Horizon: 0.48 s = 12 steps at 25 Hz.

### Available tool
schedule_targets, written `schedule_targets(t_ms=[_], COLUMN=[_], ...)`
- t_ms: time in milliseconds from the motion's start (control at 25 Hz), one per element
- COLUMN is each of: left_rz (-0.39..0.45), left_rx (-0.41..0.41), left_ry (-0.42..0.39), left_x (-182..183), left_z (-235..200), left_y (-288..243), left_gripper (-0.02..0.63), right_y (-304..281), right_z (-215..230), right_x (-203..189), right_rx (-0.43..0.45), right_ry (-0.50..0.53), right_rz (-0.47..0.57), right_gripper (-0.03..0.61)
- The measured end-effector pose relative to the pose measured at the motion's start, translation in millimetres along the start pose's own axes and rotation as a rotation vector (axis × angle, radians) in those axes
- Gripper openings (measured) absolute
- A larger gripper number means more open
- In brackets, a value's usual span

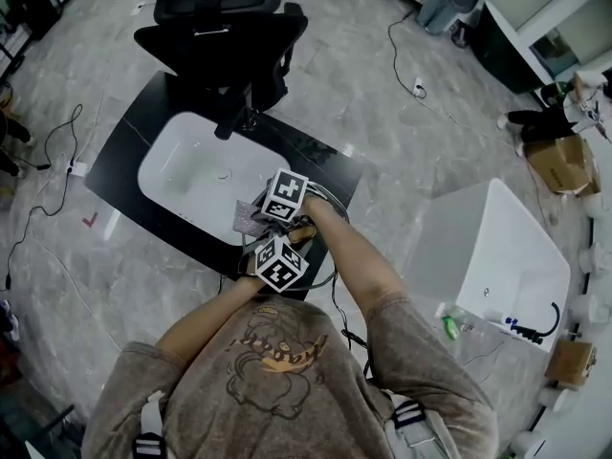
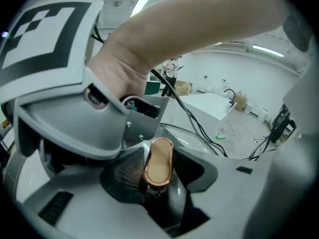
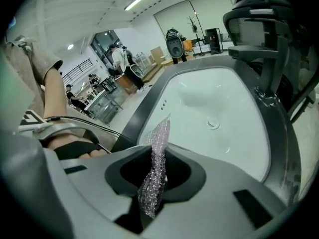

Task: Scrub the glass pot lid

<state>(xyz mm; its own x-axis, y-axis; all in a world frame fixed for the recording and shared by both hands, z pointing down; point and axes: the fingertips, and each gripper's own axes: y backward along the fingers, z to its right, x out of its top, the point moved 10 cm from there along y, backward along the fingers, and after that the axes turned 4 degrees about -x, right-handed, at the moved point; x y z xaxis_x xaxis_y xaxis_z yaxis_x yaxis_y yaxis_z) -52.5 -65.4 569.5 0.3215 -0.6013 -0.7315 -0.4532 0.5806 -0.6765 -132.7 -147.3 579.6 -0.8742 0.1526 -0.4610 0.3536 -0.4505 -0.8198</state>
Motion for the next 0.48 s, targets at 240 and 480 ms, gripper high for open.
schedule_targets(t_ms=[240,480], left_rz=[0.0,0.001], left_rx=[-0.015,-0.007], left_ry=[0.035,0.039], left_x=[-2,-2], left_z=[-3,-1], left_y=[0,1], left_gripper=[0.196,0.198], right_y=[-11,-7], right_z=[2,5], right_x=[3,-8], right_rx=[-0.002,-0.012], right_ry=[0.038,-0.008], right_rz=[-0.045,0.0], right_gripper=[0.083,0.087])
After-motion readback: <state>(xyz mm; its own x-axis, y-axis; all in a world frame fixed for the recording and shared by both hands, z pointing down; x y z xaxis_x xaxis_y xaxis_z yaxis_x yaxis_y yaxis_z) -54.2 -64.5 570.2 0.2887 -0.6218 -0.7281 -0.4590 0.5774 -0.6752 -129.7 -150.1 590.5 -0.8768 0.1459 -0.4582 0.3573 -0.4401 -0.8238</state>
